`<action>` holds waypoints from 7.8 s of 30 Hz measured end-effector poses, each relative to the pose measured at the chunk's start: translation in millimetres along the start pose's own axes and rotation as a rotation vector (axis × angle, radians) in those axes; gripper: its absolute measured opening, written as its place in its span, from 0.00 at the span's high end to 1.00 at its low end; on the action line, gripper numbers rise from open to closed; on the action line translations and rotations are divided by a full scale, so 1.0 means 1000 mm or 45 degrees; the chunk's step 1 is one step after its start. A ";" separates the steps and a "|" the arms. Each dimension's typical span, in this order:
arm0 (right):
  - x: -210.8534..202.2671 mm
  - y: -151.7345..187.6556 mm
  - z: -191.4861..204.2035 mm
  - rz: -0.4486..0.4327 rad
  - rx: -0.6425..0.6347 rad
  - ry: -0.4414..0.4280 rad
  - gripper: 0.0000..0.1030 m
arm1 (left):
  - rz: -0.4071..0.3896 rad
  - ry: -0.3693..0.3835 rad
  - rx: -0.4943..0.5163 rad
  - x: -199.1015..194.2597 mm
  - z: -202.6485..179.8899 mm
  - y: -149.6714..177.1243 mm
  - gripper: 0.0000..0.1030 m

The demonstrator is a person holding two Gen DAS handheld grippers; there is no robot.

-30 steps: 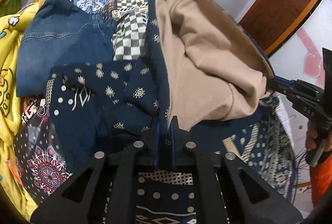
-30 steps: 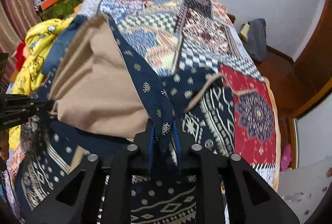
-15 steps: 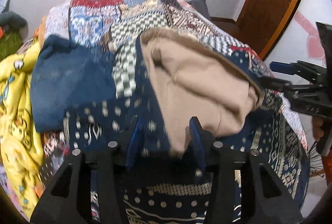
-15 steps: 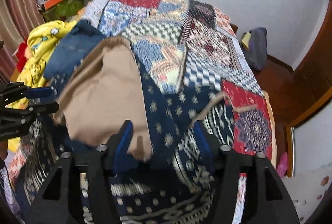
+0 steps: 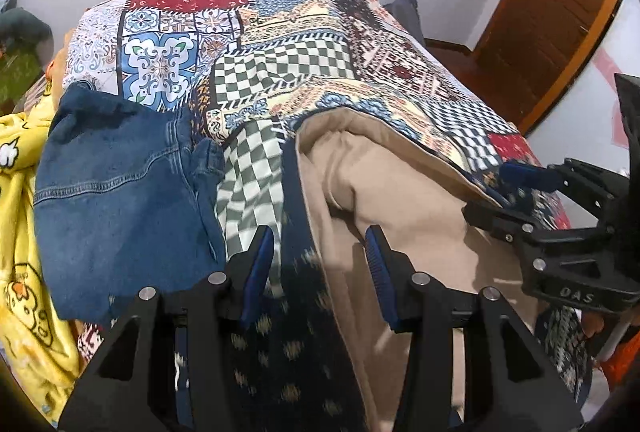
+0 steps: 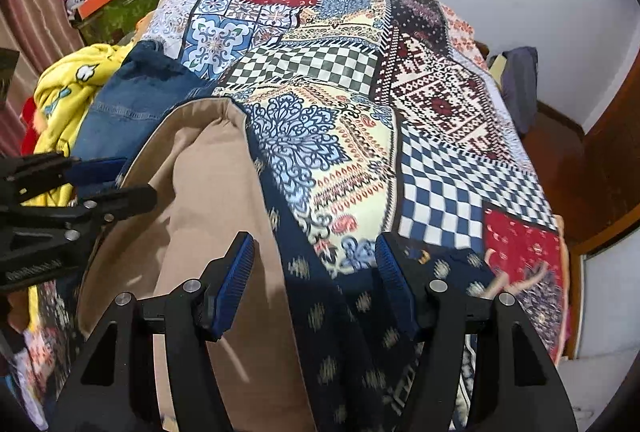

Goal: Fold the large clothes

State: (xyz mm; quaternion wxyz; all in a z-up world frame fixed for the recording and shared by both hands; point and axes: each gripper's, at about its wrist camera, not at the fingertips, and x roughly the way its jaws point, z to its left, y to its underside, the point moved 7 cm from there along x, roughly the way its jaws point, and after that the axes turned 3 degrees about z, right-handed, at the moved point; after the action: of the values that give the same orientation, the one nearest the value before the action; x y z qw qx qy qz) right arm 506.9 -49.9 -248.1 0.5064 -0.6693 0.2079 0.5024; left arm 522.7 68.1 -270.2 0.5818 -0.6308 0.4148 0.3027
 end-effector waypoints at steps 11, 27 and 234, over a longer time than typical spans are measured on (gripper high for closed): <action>0.014 -0.011 0.008 -0.006 0.061 -0.168 0.83 | -0.063 0.054 -0.010 0.001 -0.009 -0.008 0.93; -0.114 0.028 0.008 -0.243 0.084 -0.184 0.93 | -0.252 0.086 0.234 -0.136 -0.077 0.032 0.93; -0.086 -0.037 -0.057 -0.372 0.218 -0.055 0.92 | -0.476 0.093 -0.507 -0.141 0.147 0.014 0.96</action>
State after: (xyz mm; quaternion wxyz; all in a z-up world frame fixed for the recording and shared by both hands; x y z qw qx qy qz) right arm 527.8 -105.6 -155.8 0.6335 -0.6359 0.1395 0.4182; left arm 458.2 237.6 -175.4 0.4768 -0.8088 0.2440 0.2428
